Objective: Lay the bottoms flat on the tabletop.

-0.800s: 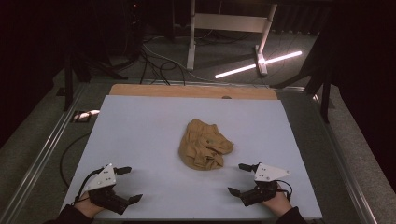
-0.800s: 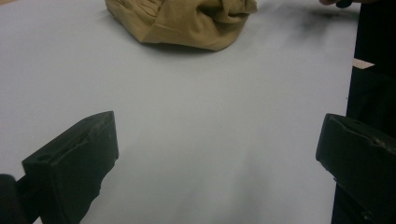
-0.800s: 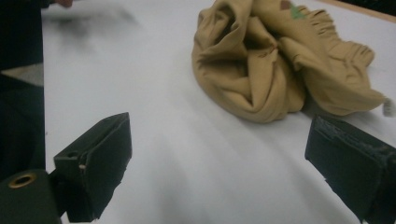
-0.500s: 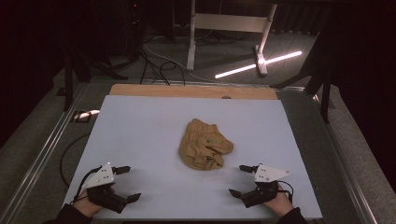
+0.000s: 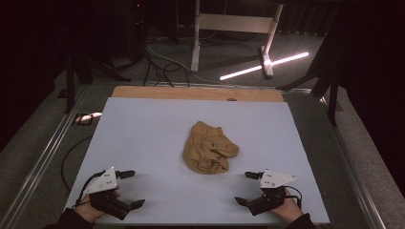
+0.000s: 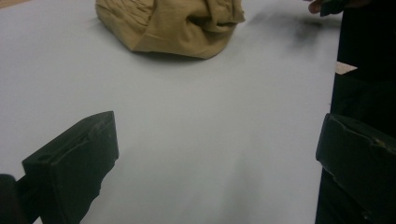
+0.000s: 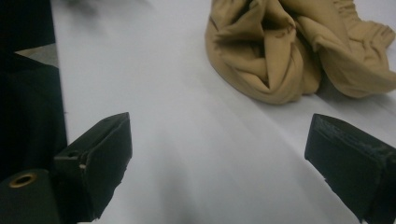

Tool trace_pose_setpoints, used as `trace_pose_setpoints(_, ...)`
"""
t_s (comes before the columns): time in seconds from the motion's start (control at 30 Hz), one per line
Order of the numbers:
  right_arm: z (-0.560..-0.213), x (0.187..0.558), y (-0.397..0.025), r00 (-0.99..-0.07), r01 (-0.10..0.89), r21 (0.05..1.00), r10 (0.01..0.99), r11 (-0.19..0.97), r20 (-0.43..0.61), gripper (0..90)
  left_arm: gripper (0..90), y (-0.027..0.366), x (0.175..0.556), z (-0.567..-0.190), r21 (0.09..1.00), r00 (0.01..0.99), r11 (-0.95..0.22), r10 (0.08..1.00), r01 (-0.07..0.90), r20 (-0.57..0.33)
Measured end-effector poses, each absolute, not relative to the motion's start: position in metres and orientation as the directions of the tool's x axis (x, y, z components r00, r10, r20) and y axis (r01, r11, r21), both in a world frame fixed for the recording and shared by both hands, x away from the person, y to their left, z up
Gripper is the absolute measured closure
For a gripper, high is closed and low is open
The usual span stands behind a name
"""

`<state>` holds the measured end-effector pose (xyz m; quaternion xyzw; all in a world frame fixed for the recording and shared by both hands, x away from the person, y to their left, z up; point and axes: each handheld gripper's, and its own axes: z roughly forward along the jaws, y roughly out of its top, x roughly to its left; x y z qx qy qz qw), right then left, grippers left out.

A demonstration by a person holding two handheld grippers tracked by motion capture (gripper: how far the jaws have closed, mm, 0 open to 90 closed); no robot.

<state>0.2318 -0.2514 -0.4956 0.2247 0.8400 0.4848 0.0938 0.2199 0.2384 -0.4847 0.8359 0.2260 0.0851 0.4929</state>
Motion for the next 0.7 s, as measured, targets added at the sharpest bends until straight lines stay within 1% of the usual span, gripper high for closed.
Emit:
trace_pose_setpoints(0.03,-0.49,0.231,-0.25,-0.89,0.273,0.862,0.453,0.427,0.058,8.2,0.1,0.235,0.22,-0.482,0.861,0.89,-0.42,0.448,0.286,-0.077)
trace_pose_setpoints(0.23,-0.477,0.231,-0.248,-0.899,0.24,0.851,0.438,0.468,0.013,8.2,0.1,0.228,0.219,-0.469,0.865,0.902,-0.424,0.425,0.267,-0.07)
trace_pose_setpoints(0.4,-0.459,0.231,-0.252,-0.898,0.219,0.872,0.44,0.438,0.005,8.3,0.1,0.224,0.222,-0.451,0.87,0.916,-0.429,0.396,0.244,-0.062)
trace_pose_setpoints(0.57,-0.44,0.234,-0.252,-0.9,0.187,0.869,0.434,0.458,-0.035,8.2,0.1,0.218,0.226,-0.437,0.873,0.926,-0.431,0.374,0.228,-0.057)
trace_pose_setpoints(0.7,-0.425,0.238,-0.253,-0.899,0.182,0.891,0.438,0.416,-0.021,8.3,0.1,0.212,0.228,-0.426,0.877,0.932,-0.428,0.357,0.218,-0.058)
